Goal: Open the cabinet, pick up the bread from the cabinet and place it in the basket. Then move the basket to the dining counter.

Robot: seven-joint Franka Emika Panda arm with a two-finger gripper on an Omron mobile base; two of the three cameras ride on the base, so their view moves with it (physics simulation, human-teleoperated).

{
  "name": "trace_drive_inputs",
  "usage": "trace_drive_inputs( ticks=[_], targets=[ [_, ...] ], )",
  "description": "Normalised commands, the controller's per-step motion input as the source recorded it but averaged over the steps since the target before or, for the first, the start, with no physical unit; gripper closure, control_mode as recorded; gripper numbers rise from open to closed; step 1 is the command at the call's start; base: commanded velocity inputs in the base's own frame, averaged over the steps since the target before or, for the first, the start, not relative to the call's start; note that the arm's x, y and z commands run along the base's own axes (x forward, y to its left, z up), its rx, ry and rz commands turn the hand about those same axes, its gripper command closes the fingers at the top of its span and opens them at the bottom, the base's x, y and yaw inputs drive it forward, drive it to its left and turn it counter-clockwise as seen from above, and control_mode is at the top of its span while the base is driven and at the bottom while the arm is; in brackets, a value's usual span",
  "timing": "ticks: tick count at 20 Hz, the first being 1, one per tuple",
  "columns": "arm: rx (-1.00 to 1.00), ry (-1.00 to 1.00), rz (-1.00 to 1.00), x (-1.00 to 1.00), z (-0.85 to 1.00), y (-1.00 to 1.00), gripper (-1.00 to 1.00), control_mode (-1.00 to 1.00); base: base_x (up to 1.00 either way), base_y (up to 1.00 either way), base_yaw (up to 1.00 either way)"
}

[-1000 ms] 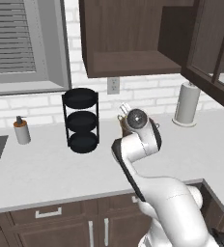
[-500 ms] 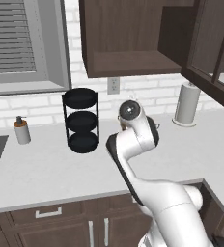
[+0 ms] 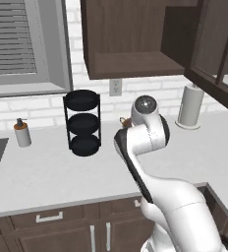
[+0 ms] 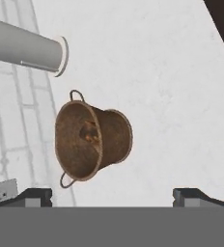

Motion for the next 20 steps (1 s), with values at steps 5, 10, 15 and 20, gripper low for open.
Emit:
trace_drive_inputs(
  ticks=[5,10,15,20],
  targets=[
    [0.05,0.00,-0.20,0.21,-0.11,-0.02,-1.00,-1.00,0.00,0.00,0.00],
    [0.15,0.02,-0.15,0.26,-0.10,-0.11,-1.00,-1.00,0.00,0.00,0.00],
    [0.12,0.02,-0.03,0.12,-0.15,-0.06,-1.00,-1.00,0.00,0.00,0.00],
    [0.07,0.00,0.00,0.05,-0.29,0.00,-1.00,-1.00,0.00,0.00,0.00]
  ],
)
